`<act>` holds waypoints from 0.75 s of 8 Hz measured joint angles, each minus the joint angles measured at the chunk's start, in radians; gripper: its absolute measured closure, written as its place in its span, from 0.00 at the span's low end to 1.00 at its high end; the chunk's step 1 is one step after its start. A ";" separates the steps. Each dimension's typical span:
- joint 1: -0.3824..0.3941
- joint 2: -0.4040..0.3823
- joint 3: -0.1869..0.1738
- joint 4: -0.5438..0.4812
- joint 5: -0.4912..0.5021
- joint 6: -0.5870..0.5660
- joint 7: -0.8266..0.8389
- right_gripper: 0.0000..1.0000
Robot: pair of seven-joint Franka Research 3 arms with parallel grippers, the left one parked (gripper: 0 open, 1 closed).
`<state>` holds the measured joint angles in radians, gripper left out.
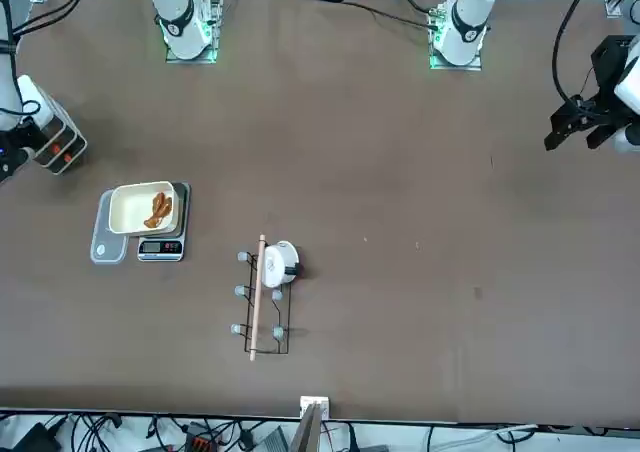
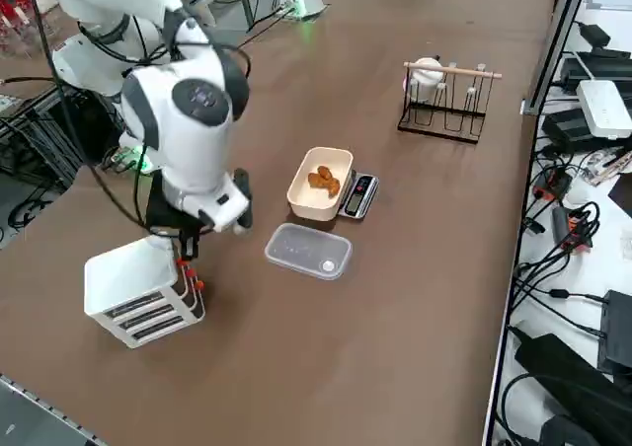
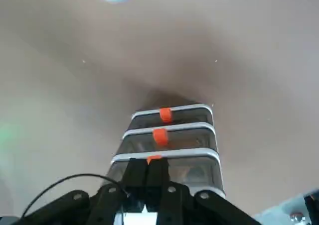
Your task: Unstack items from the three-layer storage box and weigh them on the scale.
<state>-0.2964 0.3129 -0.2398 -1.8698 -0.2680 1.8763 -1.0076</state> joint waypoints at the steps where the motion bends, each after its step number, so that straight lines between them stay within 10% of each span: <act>1: 0.044 -0.008 0.001 0.029 0.000 -0.040 0.031 0.89; 6: 0.072 0.058 -0.016 -0.109 -0.064 0.199 0.092 0.39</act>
<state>-0.2247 0.3712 -0.2558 -1.9786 -0.3316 2.0751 -0.9151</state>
